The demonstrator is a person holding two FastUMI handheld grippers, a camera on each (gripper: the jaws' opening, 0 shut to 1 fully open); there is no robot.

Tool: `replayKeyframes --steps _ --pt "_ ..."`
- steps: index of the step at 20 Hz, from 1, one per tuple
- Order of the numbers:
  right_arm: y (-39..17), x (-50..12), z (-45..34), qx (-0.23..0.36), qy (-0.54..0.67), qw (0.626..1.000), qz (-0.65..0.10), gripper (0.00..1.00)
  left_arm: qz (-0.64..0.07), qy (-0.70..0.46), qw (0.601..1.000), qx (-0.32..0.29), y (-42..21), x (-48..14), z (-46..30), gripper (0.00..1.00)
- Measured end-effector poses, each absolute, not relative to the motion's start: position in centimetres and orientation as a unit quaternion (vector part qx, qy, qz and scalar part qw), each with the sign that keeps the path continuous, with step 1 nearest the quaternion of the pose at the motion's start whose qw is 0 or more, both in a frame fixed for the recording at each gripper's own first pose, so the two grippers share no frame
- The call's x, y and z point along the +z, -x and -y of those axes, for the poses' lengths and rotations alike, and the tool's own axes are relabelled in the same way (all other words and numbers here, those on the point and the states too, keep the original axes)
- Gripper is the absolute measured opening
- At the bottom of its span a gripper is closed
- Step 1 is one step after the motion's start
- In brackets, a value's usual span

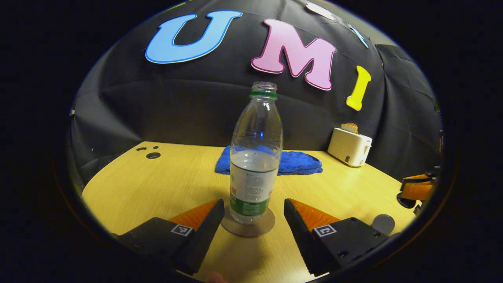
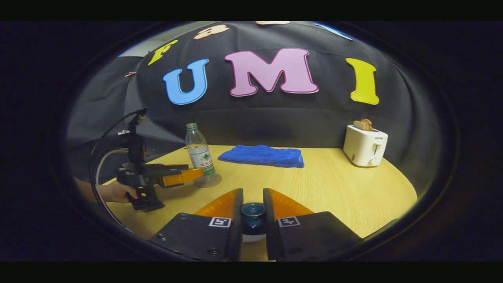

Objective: Open the teacup lid with one hand, grasp the water bottle and pour water into the teacup with the other hand; after pouring, place the water bottle on the coaster and then close the teacup lid.

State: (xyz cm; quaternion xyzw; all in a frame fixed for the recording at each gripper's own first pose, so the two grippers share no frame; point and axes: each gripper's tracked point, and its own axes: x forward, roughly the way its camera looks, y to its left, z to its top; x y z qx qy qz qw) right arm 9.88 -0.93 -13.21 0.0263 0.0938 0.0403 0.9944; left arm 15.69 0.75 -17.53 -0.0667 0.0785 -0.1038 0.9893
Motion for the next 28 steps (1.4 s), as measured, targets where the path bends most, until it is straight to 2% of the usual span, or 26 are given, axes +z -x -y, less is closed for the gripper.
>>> replayKeyframes --steps 1,4,5,6,7,8,9,10,11,18,19,21,22,23,28 --pt "-10.0 -13.4 0.7 0.041 -0.025 0.994 -0.093 0.23 -0.075 0.076 0.989 -0.107 -14.5 -17.0 -0.6 0.96" --pt "-10.1 -14.4 0.1 0.043 -0.025 0.995 -0.086 0.33 -0.048 0.081 0.989 -0.111 -11.5 -14.9 -0.5 0.96" --pt "-10.1 -15.1 0.0 0.044 -0.024 0.995 -0.089 0.33 -0.043 0.078 0.990 -0.111 -10.7 -14.2 -0.7 0.95" --pt "-10.1 -15.7 -0.2 0.044 -0.025 0.995 -0.091 0.28 -0.042 0.075 0.990 -0.109 -10.2 -14.0 -0.8 0.99" --pt "-10.1 -16.3 -0.3 0.043 -0.028 0.994 -0.093 0.33 -0.043 0.077 0.990 -0.108 -9.7 -13.8 -0.9 0.95" --pt "-10.0 -16.7 -0.5 0.044 -0.033 0.994 -0.094 0.33 -0.044 0.082 0.990 -0.109 -9.2 -13.6 -0.9 0.96" --pt "-10.0 -17.2 -0.5 0.042 -0.037 0.994 -0.093 0.28 -0.044 0.086 0.989 -0.111 -8.9 -13.6 -0.9 0.95" --pt "-10.0 -17.5 -0.6 0.040 -0.039 0.994 -0.092 0.33 -0.044 0.089 0.989 -0.109 -8.7 -13.5 -1.1 0.96" --pt "-10.0 -17.9 -0.6 0.037 -0.039 0.994 -0.093 0.28 -0.044 0.088 0.990 -0.104 -8.6 -13.6 -1.5 0.96" --pt "-10.1 -18.9 -0.6 0.041 -0.029 0.994 -0.094 0.29 -0.050 0.107 0.990 -0.074 -8.3 -14.8 -2.8 0.96" --pt "-10.1 -18.9 -0.6 0.043 -0.029 0.994 -0.096 0.37 -0.049 0.109 0.990 -0.074 -8.1 -14.7 -2.7 0.96" --pt "-9.9 -18.9 -0.7 0.045 -0.028 0.994 -0.099 0.36 -0.049 0.103 0.991 -0.071 -7.8 -14.4 -2.7 0.96" --pt "-9.8 -18.6 -0.9 0.049 -0.030 0.993 -0.098 0.39 -0.050 0.098 0.991 -0.071 -7.7 -14.1 -2.5 0.96" --pt "-9.7 -18.1 -0.9 0.050 -0.030 0.994 -0.096 0.51 -0.050 0.093 0.992 -0.072 -7.5 -13.7 -2.4 0.96" --pt "-8.7 -13.2 -0.2 0.050 -0.019 0.996 -0.076 0.82 -0.027 0.070 0.996 -0.052 -5.6 -8.8 -2.6 0.95"
